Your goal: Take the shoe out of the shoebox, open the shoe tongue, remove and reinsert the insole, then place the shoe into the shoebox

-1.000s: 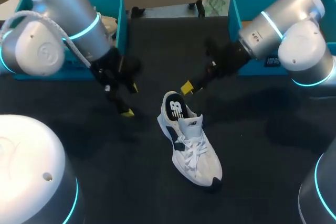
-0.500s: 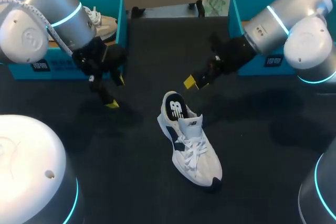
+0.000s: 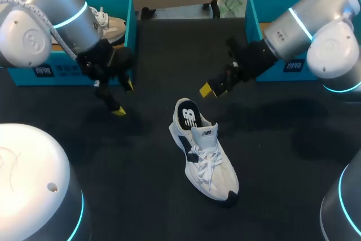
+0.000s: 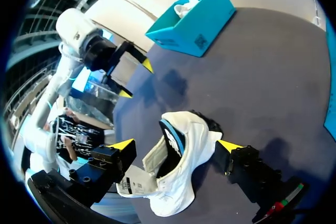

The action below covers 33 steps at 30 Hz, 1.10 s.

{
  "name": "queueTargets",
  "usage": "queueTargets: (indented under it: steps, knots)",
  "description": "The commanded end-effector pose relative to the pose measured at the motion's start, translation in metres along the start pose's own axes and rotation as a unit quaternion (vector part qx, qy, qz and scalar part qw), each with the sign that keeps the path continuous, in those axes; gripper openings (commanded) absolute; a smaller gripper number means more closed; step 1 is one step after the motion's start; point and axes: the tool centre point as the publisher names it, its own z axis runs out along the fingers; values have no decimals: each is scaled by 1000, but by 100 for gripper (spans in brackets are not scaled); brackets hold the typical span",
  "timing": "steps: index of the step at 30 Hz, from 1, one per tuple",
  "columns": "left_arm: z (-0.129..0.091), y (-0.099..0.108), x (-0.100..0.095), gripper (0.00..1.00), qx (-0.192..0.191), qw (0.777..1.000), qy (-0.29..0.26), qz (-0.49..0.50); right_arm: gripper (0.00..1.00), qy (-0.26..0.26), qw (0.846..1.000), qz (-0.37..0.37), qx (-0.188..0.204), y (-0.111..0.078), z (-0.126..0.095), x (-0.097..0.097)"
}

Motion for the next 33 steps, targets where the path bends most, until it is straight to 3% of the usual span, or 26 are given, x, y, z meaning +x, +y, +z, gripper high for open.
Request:
queueTargets:
  steps: [1, 9, 11, 12, 14, 15, 22, 26, 27, 30, 32, 33]
  knots:
    - [-12, 9, -4, 100, -3, 1000, 10, 10, 100, -60, 998, 5, 11, -4, -8, 12]
    - [-27, 25, -12, 100, -11, 999, 24, 28, 98, -138, 990, 5, 17, -8, -17, 18]
    - [-33, 29, -14, 100, -10, 999, 28, 34, 82, -161, 987, -1, 18, -9, -19, 21]
    - [-36, 32, -15, 100, -13, 999, 29, 39, 67, -170, 985, -2, 18, -9, -19, 23]
    - [-42, 36, -18, 100, -12, 998, 34, 46, 61, -192, 981, -6, 18, -9, -21, 26]
    - [-44, 38, -20, 100, -13, 998, 37, 53, 50, -203, 979, -7, 20, -9, -21, 27]
    - [-63, 53, -31, 100, -16, 995, 47, 90, 45, -263, 964, -1, 30, -3, -17, 37]
    - [-72, 59, -33, 100, -24, 992, 52, 112, 36, -286, 958, 4, 32, 1, -10, 43]
    - [-75, 62, -35, 100, -26, 991, 52, 119, 28, -295, 955, 6, 33, 3, -7, 46]
    - [-83, 68, -39, 100, -33, 989, 49, 132, 22, -313, 949, 12, 35, 7, 1, 51]
    - [-87, 71, -42, 100, -35, 989, 47, 136, 0, -323, 946, 15, 32, 10, 7, 54]
    - [-90, 73, -45, 100, -35, 988, 45, 142, 0, -324, 945, 15, 30, 11, 9, 56]
